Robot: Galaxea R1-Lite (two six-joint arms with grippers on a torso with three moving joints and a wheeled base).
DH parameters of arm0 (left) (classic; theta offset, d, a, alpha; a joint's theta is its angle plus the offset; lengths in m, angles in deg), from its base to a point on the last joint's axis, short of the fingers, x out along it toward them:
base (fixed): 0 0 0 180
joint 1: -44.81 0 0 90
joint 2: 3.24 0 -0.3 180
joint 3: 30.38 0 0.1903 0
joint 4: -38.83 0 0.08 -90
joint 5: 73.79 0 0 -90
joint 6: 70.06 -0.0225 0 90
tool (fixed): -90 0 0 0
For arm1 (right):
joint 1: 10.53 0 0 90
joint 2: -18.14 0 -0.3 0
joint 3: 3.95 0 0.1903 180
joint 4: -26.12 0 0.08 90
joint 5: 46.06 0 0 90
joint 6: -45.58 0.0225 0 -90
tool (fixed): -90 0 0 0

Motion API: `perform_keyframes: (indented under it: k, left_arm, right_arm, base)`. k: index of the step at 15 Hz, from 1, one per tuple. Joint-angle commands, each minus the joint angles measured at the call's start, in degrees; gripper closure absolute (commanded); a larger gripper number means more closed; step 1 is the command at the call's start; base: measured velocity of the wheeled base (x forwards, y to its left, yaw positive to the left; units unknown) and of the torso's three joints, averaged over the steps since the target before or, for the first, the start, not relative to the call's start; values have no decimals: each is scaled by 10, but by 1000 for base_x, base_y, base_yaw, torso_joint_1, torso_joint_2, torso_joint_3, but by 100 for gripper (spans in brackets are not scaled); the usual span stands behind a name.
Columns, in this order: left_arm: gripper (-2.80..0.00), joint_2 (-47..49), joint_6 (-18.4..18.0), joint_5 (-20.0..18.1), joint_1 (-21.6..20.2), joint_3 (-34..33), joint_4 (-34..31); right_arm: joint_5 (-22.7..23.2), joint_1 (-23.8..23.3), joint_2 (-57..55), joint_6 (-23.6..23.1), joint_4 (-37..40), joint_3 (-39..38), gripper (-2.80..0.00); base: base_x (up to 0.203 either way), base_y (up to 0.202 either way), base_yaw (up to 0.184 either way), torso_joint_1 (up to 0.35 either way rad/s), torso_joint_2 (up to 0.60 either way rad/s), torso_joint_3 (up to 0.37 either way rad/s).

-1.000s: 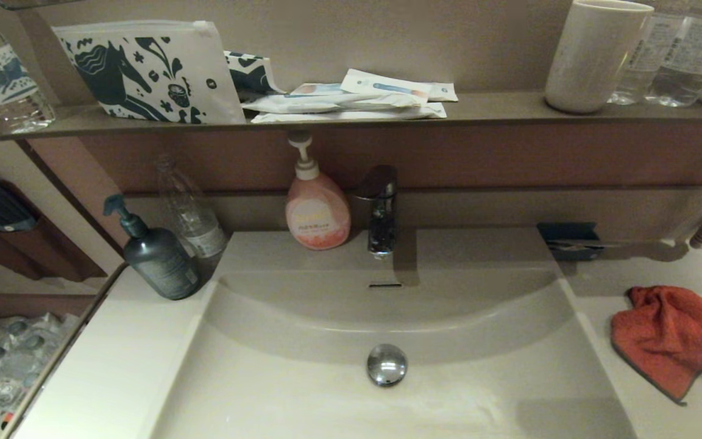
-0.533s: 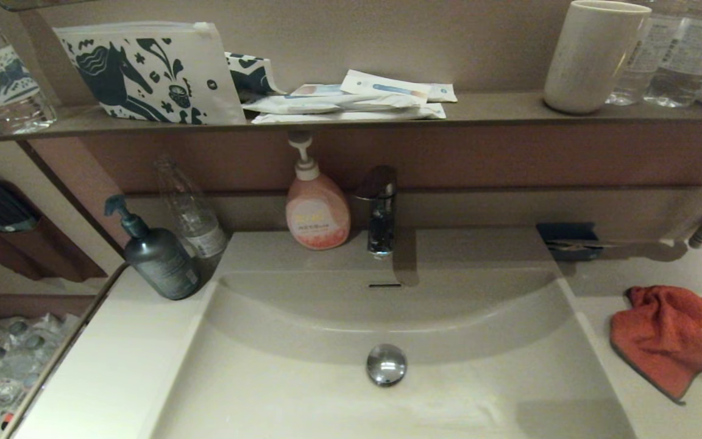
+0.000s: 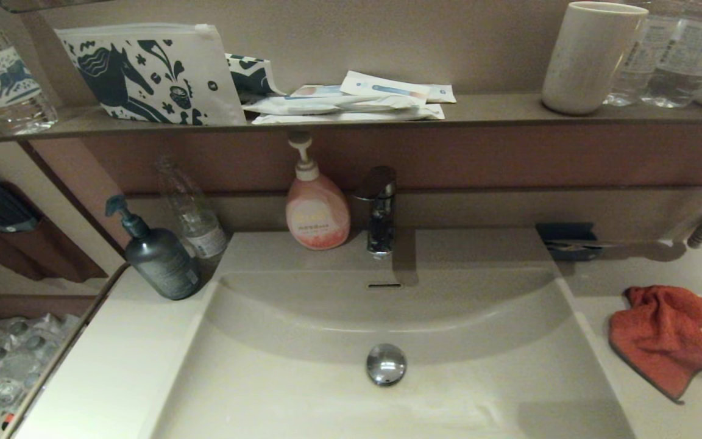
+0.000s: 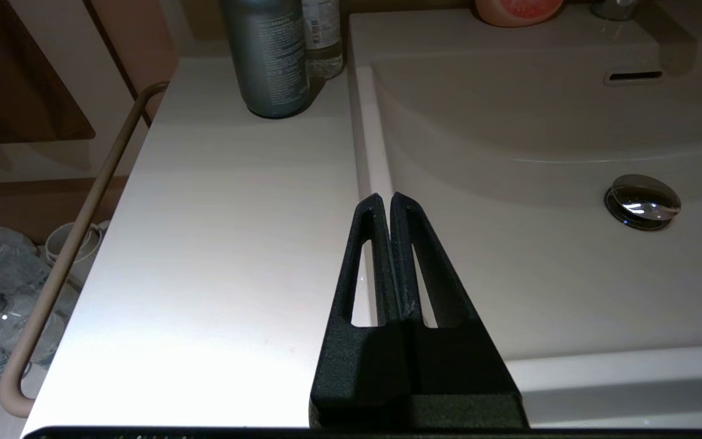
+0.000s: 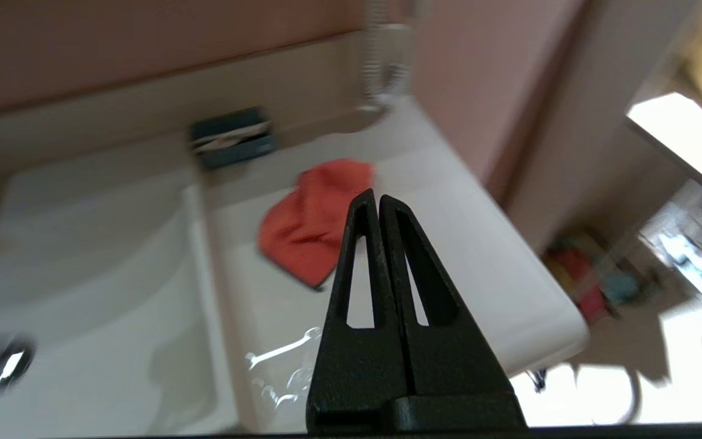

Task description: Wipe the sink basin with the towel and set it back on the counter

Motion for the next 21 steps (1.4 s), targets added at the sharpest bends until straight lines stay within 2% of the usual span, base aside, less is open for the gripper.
perform_keyframes:
  k: [1, 4, 7, 11, 14, 21]
  left_arm:
    - [0, 0, 0, 0, 0, 0, 0]
    - [0, 0, 0, 0, 0, 0, 0]
    - [0, 0, 0, 0, 0, 0, 0]
    - [0, 0, 0, 0, 0, 0, 0]
    - [0, 0, 0, 0, 0, 0, 0]
    - [0, 0, 0, 0, 0, 0, 0]
  right_arm:
    - [10, 4, 22, -2, 2, -20, 0]
    - [92, -5, 98, -7, -44, -136, 0]
    - [121, -10, 124, -19, -185, -290, 0]
    - [144, -11, 131, -46, -310, -458, 0]
    - [165, -11, 132, -74, -335, -511, 0]
    - [204, -10, 132, -95, -364, -542, 0]
  base:
    - [0, 0, 0, 0, 0, 0]
    - [0, 0, 0, 0, 0, 0]
    - [0, 0, 0, 0, 0, 0]
    - [0, 0, 0, 0, 0, 0]
    - [0, 0, 0, 0, 0, 0]
    - [0, 0, 0, 0, 0, 0]
